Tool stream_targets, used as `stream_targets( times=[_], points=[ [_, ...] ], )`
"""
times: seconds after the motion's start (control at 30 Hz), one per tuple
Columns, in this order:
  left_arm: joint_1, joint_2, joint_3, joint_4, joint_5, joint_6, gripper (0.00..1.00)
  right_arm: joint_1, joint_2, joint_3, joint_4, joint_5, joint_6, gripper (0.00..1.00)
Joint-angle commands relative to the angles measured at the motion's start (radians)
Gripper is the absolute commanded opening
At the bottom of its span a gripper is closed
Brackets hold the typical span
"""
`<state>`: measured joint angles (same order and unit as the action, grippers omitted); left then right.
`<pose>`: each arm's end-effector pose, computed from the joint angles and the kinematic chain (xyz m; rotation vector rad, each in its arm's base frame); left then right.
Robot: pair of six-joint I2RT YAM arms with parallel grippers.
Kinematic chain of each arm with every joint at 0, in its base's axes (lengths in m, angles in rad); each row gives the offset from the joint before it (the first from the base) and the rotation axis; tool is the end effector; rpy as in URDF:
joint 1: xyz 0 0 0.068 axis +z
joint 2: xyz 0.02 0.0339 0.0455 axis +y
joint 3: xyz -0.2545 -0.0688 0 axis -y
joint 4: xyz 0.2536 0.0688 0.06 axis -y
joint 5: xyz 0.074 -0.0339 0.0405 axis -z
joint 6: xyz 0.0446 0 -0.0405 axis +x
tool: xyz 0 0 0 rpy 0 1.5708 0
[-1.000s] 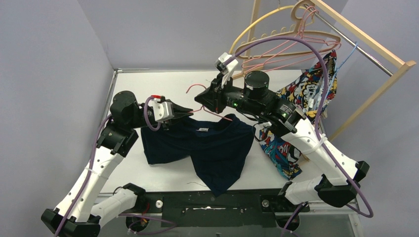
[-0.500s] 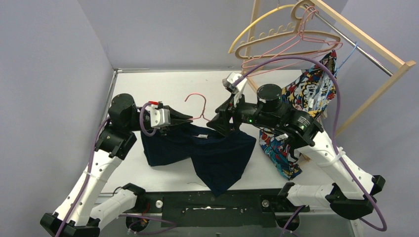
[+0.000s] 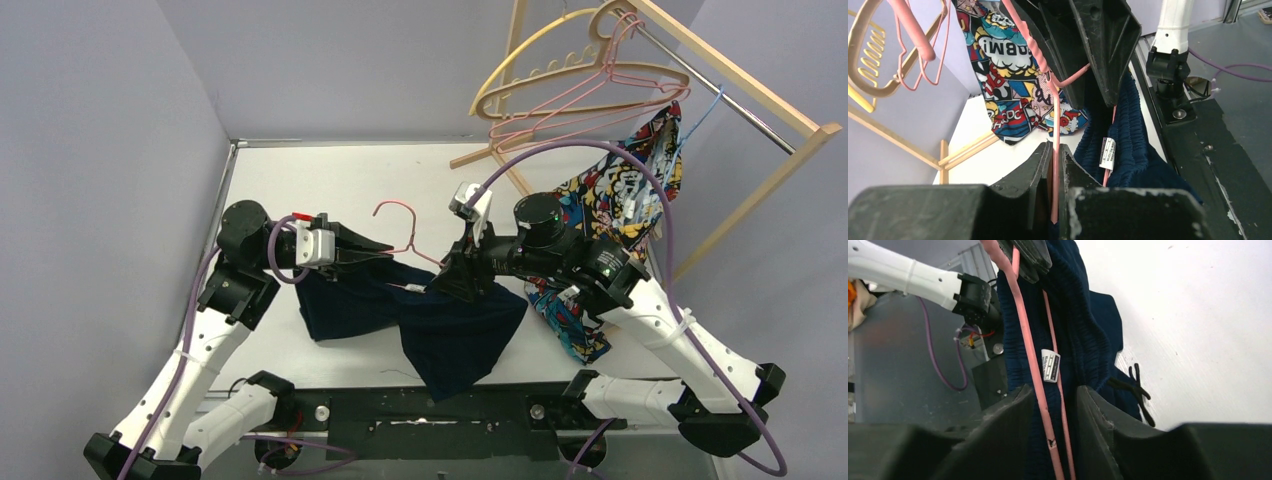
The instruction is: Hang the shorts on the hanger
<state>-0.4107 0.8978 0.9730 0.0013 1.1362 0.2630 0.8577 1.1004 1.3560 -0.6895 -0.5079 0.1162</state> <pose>0.1693 -0.1178 0.3985 1.3080 0.9549 -0.9551 0.1389 0.1937 0.4150 -1.0861 1.8324 1.1101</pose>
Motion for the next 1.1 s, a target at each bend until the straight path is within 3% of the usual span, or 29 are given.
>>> stream_targets(
  times=[0.0,0.1,0.13,0.17,0.2,0.4,0.63,1.07],
  points=[
    [0.004,-0.027,-0.01,0.18,0.013,-0.082,0.0,-0.005,-0.034,-0.009,0.085,-0.038,0.045,0.29],
    [0.004,-0.03,-0.026,0.176,-0.11,-0.093,0.0,-0.005,-0.066,-0.025,0.137,-0.021,0.089,0.03],
    [0.005,-0.035,-0.031,0.176,-0.148,-0.095,0.0,-0.005,-0.086,-0.031,0.149,-0.008,0.103,0.0],
    [0.005,-0.037,-0.038,0.183,-0.189,-0.102,0.0,-0.005,-0.096,-0.034,0.161,0.01,0.119,0.0],
    [0.004,-0.039,-0.044,0.204,-0.227,-0.126,0.07,-0.004,-0.113,-0.037,0.175,0.028,0.14,0.0],
    [0.004,-0.064,-0.079,0.286,-0.432,-0.24,0.56,-0.001,-0.199,-0.042,0.167,0.137,0.203,0.0],
    [0.003,-0.123,-0.139,0.251,-0.69,-0.347,0.77,-0.001,-0.23,0.016,-0.038,0.347,0.25,0.0],
    [0.003,-0.169,-0.353,0.183,-0.934,-0.38,0.81,0.0,-0.228,0.12,-0.354,0.812,0.533,0.0]
  ],
)
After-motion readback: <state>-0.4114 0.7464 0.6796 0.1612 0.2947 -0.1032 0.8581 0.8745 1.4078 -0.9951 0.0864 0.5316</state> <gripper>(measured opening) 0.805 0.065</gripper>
